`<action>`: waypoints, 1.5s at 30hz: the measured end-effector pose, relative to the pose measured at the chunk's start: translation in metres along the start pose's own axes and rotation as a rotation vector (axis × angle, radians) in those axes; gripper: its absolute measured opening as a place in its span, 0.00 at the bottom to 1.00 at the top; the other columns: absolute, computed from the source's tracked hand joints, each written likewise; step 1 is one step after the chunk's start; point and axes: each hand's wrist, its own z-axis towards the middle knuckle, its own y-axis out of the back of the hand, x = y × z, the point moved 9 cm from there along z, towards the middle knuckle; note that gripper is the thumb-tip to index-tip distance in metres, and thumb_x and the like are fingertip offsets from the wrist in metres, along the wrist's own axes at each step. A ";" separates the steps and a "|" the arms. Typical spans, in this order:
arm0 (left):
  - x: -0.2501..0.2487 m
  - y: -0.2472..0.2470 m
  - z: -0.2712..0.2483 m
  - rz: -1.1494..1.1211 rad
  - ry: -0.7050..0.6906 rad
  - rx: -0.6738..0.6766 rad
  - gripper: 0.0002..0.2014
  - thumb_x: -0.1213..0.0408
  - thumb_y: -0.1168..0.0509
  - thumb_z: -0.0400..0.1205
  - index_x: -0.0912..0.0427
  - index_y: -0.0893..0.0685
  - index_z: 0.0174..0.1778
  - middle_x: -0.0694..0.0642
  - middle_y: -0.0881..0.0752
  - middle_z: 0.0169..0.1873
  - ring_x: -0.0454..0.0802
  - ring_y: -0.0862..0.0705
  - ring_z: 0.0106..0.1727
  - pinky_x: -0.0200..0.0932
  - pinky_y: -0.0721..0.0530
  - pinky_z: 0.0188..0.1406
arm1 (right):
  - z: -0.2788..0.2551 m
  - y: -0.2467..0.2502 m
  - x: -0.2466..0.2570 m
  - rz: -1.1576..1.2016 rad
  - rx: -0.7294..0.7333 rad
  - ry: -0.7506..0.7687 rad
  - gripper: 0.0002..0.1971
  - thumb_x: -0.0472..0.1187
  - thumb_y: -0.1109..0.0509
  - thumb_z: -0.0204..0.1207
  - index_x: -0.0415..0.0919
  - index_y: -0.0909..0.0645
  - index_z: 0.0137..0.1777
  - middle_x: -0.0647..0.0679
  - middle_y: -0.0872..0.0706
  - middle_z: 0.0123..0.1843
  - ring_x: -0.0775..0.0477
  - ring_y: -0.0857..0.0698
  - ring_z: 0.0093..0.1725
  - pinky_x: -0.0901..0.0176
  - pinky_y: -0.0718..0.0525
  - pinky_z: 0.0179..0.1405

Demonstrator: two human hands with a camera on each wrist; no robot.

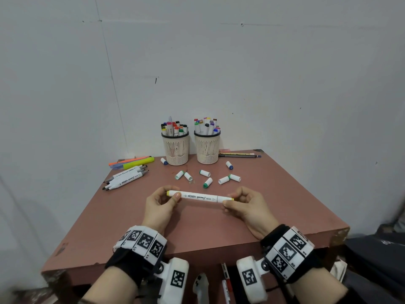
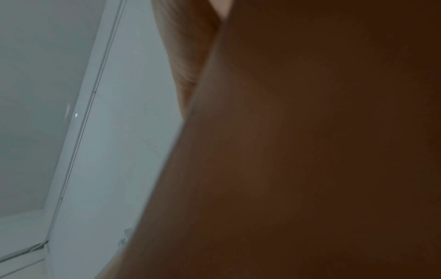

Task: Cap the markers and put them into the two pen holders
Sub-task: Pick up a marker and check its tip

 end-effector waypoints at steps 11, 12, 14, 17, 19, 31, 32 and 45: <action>0.003 0.004 0.001 -0.121 0.220 -0.058 0.11 0.74 0.29 0.76 0.67 0.16 0.54 0.56 0.11 0.28 0.42 0.17 0.26 0.30 0.24 0.21 | -0.020 -0.005 0.038 -0.102 -0.091 0.299 0.10 0.22 0.25 0.69 0.34 0.18 0.45 0.29 0.13 0.46 0.41 0.11 0.40 0.55 0.11 0.48; 0.000 0.005 0.002 -0.115 0.252 -0.043 0.10 0.74 0.29 0.76 0.67 0.16 0.53 0.56 0.11 0.28 0.43 0.16 0.27 0.30 0.24 0.21 | -0.022 -0.007 0.041 -0.111 -0.090 0.316 0.10 0.22 0.25 0.68 0.34 0.18 0.45 0.30 0.12 0.47 0.41 0.11 0.41 0.54 0.12 0.49; -0.013 0.006 0.005 -0.106 0.296 0.010 0.08 0.75 0.29 0.76 0.66 0.16 0.50 0.57 0.11 0.28 0.43 0.15 0.26 0.29 0.24 0.20 | -0.026 -0.011 0.053 -0.111 -0.079 0.345 0.10 0.23 0.25 0.68 0.35 0.17 0.45 0.34 0.11 0.44 0.44 0.10 0.40 0.59 0.12 0.46; -0.048 0.011 0.019 -0.046 0.232 0.084 0.09 0.75 0.29 0.75 0.68 0.15 0.51 0.58 0.11 0.29 0.44 0.16 0.26 0.29 0.25 0.19 | -0.028 -0.017 0.091 -0.147 -0.101 0.473 0.12 0.24 0.24 0.68 0.38 0.16 0.47 0.40 0.11 0.42 0.48 0.11 0.42 0.65 0.14 0.44; -0.074 0.018 0.031 0.082 0.133 0.101 0.11 0.73 0.27 0.74 0.66 0.14 0.51 0.58 0.12 0.34 0.45 0.16 0.30 0.31 0.24 0.25 | -0.027 -0.024 0.123 -0.141 -0.115 0.581 0.13 0.23 0.25 0.69 0.36 0.16 0.50 0.40 0.11 0.43 0.45 0.12 0.44 0.61 0.13 0.48; -0.102 0.066 0.113 1.110 -0.092 0.134 0.12 0.61 0.23 0.72 0.58 0.12 0.49 0.54 0.12 0.41 0.49 0.15 0.45 0.38 0.22 0.44 | 0.055 -0.061 0.234 -0.571 -0.266 0.922 0.09 0.30 0.30 0.74 0.41 0.14 0.51 0.52 0.14 0.40 0.69 0.18 0.36 0.78 0.19 0.43; -0.098 0.069 0.118 1.168 -0.086 0.164 0.13 0.61 0.24 0.72 0.59 0.12 0.51 0.55 0.12 0.43 0.50 0.15 0.48 0.38 0.21 0.48 | 0.062 -0.064 0.238 -0.607 -0.267 0.938 0.10 0.29 0.31 0.74 0.39 0.14 0.51 0.51 0.14 0.41 0.68 0.18 0.36 0.78 0.19 0.43; -0.048 0.077 0.159 1.522 -0.057 0.487 0.17 0.64 0.28 0.77 0.56 0.17 0.63 0.53 0.14 0.57 0.38 0.23 0.39 0.16 0.32 0.33 | 0.153 -0.085 0.243 -0.916 -0.183 0.838 0.14 0.31 0.36 0.78 0.40 0.20 0.62 0.39 0.16 0.42 0.44 0.17 0.42 0.57 0.18 0.50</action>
